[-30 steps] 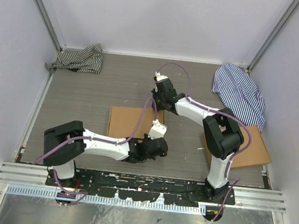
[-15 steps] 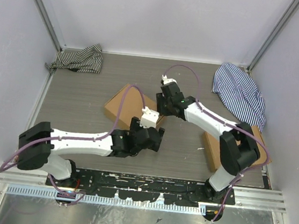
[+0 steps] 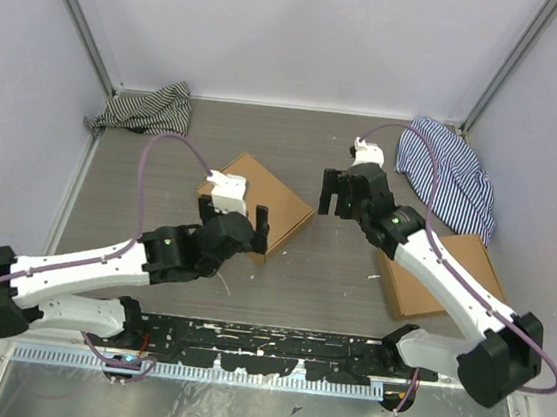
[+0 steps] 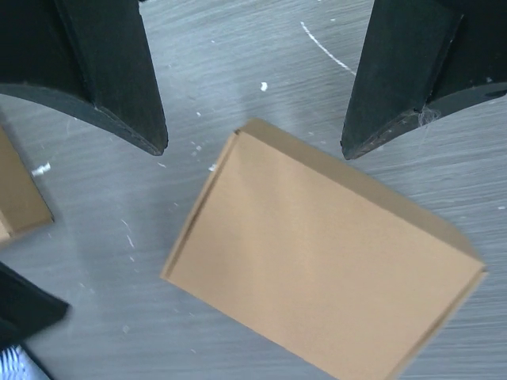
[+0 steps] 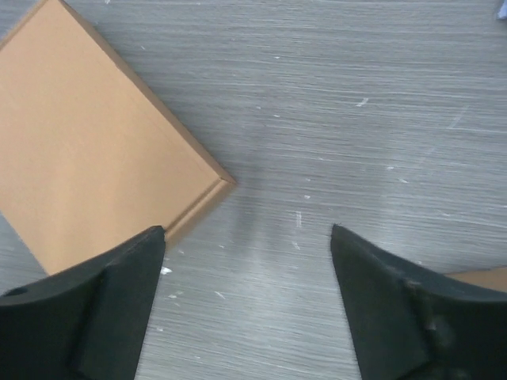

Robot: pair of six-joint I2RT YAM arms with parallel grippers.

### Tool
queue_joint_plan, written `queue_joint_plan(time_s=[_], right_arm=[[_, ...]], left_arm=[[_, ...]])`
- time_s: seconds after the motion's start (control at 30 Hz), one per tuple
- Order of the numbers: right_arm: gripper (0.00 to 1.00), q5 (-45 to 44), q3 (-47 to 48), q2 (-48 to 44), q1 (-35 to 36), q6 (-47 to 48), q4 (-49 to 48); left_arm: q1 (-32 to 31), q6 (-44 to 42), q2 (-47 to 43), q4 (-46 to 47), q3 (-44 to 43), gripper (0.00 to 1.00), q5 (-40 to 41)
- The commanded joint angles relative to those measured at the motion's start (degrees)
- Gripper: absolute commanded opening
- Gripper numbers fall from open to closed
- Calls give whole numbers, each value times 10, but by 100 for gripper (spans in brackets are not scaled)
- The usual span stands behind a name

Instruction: Fold the paper box

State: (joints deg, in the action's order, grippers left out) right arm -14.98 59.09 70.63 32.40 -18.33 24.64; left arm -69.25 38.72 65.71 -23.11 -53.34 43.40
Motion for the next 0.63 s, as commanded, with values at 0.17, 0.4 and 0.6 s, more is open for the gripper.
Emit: queue_joint_plan(time_s=[0.17, 0.4, 0.6], right_arm=[[100, -84, -70, -144, 2, -27, -1], [100, -74, -75, -160, 2, -51, 22], [100, -112, -88, -176, 2, -59, 24]], left_arm=[[161, -23, -19, -163, -69, 98, -69], [186, -34, -26, -186, -80, 98, -79], [188, -33, -40, -207, -74, 98, -90]])
